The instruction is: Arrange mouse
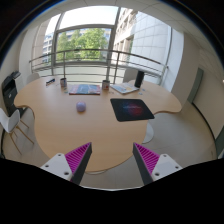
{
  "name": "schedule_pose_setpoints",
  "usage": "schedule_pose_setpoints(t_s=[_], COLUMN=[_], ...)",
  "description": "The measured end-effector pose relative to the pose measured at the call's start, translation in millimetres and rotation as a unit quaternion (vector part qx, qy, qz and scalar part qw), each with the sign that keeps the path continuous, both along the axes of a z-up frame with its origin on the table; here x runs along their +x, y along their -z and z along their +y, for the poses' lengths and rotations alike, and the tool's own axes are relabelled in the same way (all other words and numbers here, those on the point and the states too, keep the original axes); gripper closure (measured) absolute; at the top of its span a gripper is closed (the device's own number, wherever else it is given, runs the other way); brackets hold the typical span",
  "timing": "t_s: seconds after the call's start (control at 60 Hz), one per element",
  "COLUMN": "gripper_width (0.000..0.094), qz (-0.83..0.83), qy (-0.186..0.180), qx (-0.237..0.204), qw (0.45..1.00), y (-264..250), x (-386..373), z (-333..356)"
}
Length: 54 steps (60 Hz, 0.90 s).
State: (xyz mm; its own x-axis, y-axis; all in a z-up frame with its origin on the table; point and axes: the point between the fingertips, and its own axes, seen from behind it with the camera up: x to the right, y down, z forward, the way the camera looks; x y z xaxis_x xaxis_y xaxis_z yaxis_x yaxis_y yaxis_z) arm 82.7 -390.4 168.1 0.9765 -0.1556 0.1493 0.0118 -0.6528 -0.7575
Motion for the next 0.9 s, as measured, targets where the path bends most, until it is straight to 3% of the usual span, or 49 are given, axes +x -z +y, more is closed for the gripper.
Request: schedule_pose_setpoints(t_s=[0.183, 0.45, 0.6, 0.9], gripper_width=[0.0093, 0.0089, 0.0090, 0.0089], qz=[-0.003, 0.032, 0.025, 0.046], qy=[0.014, -0.007, -0.036, -0.081], qx=[-0.015, -0.035, -0.011, 0.019], qw=[1.000, 0.999, 0.999, 0.995], y=[18, 91, 95, 143], x=[-12, -120, -156, -145], z=[-5, 26, 116, 325])
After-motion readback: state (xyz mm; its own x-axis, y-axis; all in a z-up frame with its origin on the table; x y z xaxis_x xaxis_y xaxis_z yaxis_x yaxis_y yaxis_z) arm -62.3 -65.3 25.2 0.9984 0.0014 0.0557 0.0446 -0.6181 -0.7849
